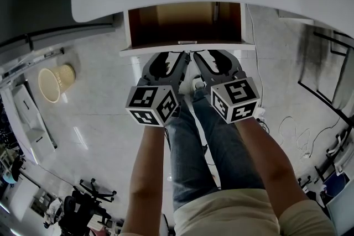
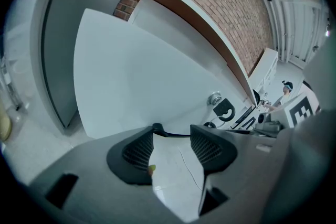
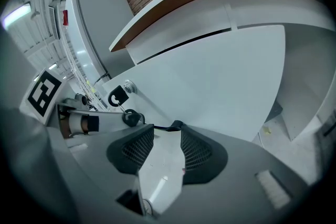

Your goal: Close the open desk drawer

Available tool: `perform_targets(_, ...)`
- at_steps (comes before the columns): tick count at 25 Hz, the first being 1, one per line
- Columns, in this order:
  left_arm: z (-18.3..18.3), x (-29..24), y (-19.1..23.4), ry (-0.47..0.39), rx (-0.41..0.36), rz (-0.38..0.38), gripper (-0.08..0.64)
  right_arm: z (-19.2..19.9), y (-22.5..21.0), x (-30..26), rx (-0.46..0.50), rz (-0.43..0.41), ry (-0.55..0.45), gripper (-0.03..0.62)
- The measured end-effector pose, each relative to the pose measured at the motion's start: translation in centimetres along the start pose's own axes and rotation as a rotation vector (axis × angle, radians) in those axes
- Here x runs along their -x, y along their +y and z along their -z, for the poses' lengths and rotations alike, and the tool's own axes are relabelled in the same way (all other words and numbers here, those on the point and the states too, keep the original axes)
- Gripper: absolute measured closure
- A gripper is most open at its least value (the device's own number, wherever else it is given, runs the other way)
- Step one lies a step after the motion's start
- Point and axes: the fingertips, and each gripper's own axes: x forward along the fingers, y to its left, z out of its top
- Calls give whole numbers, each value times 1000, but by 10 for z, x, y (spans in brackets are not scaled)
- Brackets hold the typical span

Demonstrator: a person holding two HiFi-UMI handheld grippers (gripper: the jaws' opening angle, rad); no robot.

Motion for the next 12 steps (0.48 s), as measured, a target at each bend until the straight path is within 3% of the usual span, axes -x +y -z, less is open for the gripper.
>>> perform_targets(12,-9,-17,0,-10,-6,0,345,-10,-16,-8,14,3,-14,425)
